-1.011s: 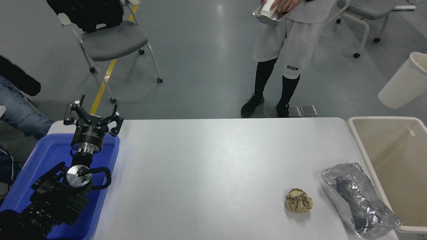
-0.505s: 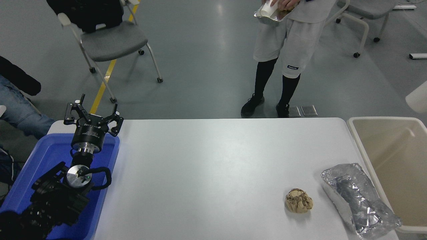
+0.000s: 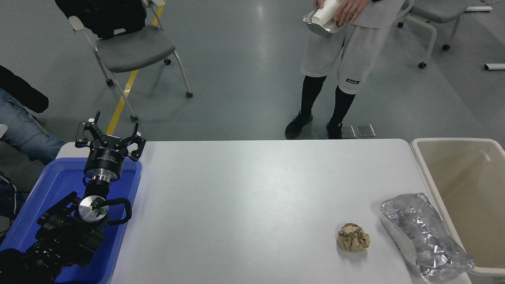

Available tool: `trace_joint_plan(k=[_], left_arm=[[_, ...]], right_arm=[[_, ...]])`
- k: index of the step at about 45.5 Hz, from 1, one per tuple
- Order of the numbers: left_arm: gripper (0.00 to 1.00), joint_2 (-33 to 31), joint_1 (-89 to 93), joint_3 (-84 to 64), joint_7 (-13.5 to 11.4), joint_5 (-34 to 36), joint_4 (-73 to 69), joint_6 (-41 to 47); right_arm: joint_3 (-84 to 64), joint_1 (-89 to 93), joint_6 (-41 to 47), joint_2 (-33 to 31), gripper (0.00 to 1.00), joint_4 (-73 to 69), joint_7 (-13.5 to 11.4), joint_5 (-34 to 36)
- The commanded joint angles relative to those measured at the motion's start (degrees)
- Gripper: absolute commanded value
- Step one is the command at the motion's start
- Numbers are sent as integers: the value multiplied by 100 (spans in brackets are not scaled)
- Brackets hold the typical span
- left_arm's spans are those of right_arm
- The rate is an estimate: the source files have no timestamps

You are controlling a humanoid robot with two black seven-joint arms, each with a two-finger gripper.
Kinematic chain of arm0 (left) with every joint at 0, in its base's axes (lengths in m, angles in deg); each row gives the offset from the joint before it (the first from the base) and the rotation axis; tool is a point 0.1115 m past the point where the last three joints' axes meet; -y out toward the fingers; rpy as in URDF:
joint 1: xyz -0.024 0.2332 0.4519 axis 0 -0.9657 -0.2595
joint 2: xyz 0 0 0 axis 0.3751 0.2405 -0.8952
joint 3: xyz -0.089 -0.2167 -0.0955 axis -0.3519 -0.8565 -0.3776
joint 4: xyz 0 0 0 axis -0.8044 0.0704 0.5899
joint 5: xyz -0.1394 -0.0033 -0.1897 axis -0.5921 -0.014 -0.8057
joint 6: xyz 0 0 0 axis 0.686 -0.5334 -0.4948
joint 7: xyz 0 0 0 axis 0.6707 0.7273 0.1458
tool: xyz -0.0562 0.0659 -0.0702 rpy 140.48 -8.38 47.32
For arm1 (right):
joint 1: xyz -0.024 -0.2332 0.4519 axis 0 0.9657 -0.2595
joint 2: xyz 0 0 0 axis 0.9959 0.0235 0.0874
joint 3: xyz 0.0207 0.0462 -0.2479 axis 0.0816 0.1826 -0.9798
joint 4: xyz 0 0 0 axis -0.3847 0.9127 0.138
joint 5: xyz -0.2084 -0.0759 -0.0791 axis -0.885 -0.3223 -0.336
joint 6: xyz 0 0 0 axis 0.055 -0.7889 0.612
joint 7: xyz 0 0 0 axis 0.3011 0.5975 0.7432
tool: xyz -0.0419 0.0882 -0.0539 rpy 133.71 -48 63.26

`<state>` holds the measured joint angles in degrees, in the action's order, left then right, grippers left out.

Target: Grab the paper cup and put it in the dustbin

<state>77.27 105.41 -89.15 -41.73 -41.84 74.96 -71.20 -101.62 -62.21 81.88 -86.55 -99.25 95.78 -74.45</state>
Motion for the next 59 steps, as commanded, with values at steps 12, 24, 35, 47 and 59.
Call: trace_joint_plan(k=[12, 24, 35, 47, 59], left_arm=[[99, 0, 0, 0, -1, 1, 1, 0], [99, 0, 0, 0, -1, 1, 1, 0], [99, 0, 0, 0, -1, 1, 1, 0], [99, 0, 0, 0, -1, 1, 1, 0], [99, 0, 0, 0, -1, 1, 1, 0]], right_arm=[[177, 1879, -1301, 1112, 0, 1259, -17, 1161], [194, 2520, -2373, 1736, 0, 1259, -272, 1161], [379, 2890, -3200, 2202, 0, 1268, -509, 1161], [370, 3224, -3482, 2527, 0, 1487, -825, 1152], [379, 3233, -3684, 2615, 0, 1549, -1054, 1169]])
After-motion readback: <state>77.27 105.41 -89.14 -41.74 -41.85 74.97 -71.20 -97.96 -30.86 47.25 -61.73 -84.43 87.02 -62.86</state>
